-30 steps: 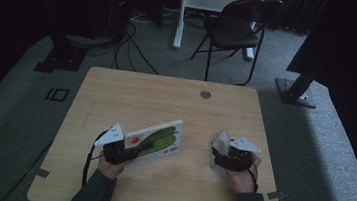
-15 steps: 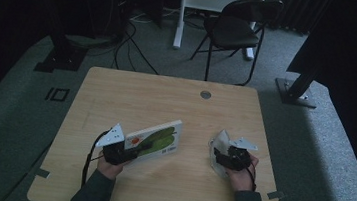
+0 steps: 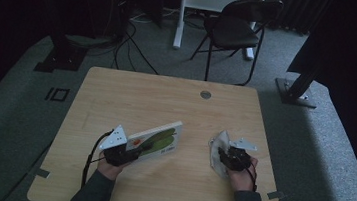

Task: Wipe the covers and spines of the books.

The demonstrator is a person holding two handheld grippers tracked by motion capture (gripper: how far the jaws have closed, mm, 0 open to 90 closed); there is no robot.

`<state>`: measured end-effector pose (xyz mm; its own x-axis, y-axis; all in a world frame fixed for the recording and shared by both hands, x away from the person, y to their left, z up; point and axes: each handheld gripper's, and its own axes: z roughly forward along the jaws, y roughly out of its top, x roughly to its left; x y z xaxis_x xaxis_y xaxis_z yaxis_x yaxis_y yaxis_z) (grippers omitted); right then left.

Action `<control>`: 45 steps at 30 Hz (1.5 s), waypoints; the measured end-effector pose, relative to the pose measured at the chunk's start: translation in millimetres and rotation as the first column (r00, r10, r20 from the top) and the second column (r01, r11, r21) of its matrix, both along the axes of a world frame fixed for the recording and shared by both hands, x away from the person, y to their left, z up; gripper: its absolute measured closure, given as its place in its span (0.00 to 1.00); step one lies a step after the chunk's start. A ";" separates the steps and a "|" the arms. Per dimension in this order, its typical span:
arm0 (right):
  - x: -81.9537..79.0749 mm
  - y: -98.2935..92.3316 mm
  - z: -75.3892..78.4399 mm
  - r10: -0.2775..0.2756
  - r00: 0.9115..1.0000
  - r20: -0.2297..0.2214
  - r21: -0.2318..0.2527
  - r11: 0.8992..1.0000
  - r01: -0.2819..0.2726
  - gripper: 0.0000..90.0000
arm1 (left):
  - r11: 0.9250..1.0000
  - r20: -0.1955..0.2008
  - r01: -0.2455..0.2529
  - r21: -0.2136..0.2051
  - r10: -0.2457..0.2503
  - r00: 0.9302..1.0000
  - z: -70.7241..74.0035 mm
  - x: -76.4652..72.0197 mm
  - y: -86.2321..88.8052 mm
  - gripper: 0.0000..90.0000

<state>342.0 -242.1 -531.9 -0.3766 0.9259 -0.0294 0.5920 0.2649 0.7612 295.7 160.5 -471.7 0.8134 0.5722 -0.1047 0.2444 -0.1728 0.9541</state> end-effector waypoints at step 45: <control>-21.5 11.4 37.0 0.081 0.989 0.128 0.052 0.995 -0.088 0.94 | 0.997 0.040 -0.009 0.071 0.006 0.999 -0.3 -5.9 -10.1 0.87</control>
<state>320.5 -230.8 -494.9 -0.4502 0.8925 -0.0290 0.4683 0.2636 0.8433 289.8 150.4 -472.0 0.8117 0.5832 -0.0310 0.2082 -0.2394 0.9483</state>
